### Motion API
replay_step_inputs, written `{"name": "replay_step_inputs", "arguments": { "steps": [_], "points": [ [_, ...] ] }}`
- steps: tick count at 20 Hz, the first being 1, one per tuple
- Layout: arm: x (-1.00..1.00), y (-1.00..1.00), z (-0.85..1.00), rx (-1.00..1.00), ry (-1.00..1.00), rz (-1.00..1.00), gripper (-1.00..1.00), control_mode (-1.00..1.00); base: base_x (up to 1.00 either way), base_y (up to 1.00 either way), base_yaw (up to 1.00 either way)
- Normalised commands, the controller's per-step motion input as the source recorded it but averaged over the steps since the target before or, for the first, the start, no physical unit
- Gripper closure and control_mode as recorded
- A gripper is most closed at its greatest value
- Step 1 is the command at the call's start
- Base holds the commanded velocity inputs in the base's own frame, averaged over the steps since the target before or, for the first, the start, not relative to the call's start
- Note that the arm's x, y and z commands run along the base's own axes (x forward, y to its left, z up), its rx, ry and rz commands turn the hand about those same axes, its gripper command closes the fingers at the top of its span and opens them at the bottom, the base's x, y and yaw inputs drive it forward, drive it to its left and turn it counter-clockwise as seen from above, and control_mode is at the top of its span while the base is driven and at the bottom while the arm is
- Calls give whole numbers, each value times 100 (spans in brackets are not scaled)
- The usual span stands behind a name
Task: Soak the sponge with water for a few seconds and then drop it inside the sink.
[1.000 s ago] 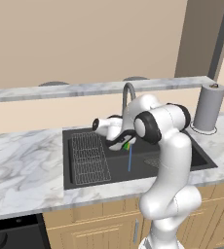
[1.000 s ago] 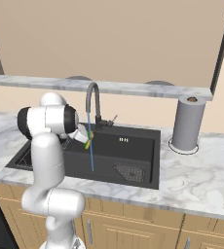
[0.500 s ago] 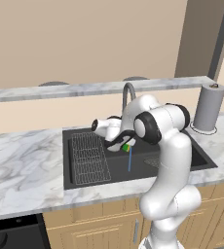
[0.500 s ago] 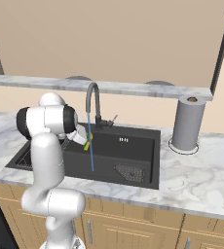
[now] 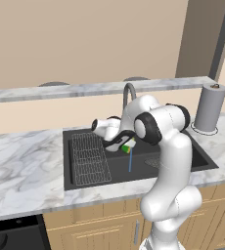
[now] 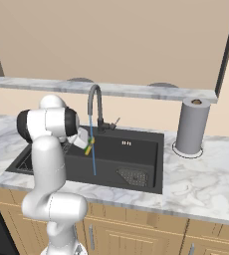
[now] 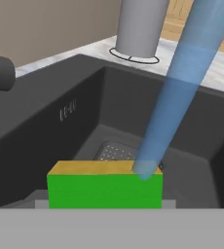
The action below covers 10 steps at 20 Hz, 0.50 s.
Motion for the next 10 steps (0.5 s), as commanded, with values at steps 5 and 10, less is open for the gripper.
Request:
{"name": "replay_step_inputs", "arguments": {
  "steps": [5,10],
  "points": [
    [-21,0,0,0,0,-3,100,-100,0,0,0],
    [-2,0,0,0,0,-2,100,-100,0,0,0]
  ]
}}
